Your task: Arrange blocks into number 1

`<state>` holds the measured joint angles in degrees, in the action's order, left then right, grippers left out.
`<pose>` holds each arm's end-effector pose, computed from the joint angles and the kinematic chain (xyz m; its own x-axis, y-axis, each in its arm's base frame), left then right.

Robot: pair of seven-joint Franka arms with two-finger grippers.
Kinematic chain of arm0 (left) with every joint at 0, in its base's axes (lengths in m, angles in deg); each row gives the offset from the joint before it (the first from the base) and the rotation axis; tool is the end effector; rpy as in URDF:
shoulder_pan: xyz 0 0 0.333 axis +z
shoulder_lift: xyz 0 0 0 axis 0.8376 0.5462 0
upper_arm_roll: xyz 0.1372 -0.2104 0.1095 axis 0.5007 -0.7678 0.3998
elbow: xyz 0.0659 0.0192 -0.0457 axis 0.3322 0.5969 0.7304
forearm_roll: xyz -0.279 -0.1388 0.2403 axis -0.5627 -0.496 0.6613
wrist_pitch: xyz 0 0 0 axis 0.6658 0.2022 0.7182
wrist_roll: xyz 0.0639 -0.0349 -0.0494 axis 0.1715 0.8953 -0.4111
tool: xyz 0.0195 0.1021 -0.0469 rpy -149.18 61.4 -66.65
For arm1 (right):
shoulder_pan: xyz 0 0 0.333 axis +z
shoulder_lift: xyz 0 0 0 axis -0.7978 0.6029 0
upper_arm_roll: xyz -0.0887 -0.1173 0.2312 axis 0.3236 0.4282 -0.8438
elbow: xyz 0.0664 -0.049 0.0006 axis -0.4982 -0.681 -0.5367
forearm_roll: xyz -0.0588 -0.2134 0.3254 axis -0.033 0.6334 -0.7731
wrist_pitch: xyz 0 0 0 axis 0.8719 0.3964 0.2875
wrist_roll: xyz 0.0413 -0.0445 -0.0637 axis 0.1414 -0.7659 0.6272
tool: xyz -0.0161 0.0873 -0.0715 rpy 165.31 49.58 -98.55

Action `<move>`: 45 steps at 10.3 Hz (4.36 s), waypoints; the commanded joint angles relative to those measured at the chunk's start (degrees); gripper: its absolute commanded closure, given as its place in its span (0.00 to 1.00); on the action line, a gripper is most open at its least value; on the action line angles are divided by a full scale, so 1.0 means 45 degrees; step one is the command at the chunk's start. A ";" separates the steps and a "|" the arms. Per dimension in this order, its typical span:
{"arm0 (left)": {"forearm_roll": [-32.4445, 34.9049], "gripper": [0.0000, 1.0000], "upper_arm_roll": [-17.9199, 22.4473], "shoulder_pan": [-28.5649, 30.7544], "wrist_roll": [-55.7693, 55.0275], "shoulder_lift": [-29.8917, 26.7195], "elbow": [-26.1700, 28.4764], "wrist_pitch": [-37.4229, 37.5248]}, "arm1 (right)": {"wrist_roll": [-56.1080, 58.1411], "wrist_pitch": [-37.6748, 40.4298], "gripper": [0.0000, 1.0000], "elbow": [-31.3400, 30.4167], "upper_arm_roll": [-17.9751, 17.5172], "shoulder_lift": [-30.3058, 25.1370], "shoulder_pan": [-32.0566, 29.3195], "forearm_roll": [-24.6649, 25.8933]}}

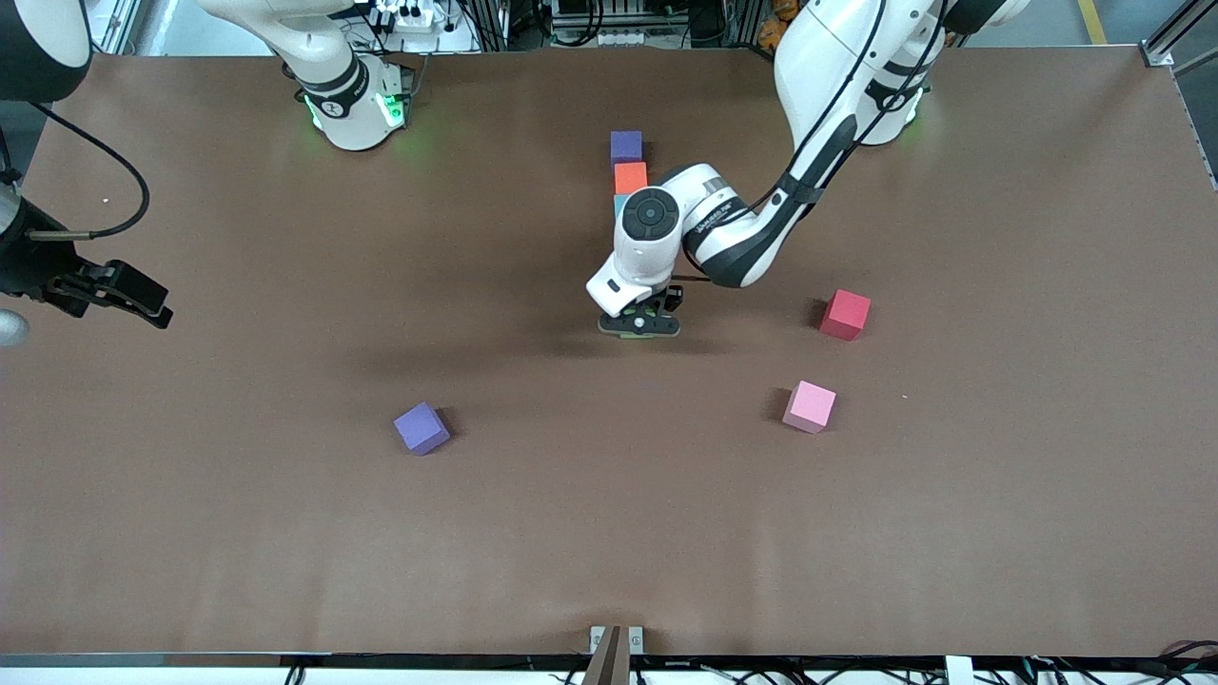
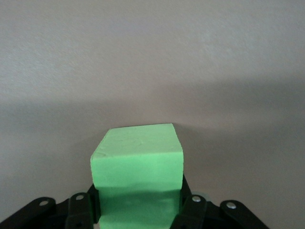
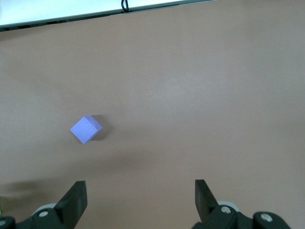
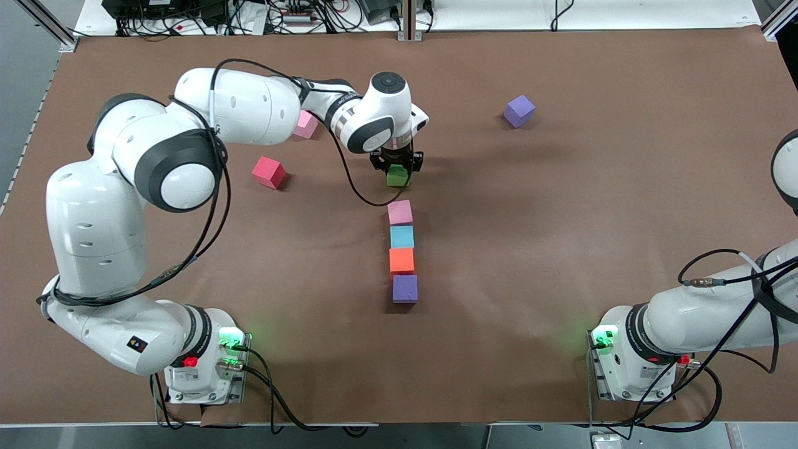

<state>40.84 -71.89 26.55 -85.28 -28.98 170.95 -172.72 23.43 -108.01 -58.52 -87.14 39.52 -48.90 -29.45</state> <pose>0.4183 -0.4743 0.1623 0.9948 -0.0864 -0.0541 -0.0839 -0.9954 0.0469 0.5980 0.0188 0.5744 0.9845 -0.1452 0.0981 -0.1470 -0.9891 0.0110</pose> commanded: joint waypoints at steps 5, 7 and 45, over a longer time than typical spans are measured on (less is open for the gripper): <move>0.0297 1.00 -0.0627 0.0044 -0.0619 -0.0160 0.0712 0.0945 | 0.0559 0.0292 0.00 0.0566 -0.0156 0.0110 -0.0718 -0.0270; 0.0297 1.00 -0.0822 0.0103 -0.0950 -0.0161 0.0849 0.0946 | 0.0560 0.0292 0.00 0.0566 -0.0156 0.0149 -0.0698 -0.0290; -0.1673 0.00 0.1892 0.8443 0.8267 -0.9360 -0.2821 1.0045 | 0.0931 0.0897 0.00 0.0800 -0.0078 0.0188 -0.0737 -0.0251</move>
<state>35.54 -63.61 64.59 -49.56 -71.58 160.86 -130.01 26.67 -104.99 -56.42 -87.11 39.80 -51.46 -29.80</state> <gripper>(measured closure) 0.000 0.000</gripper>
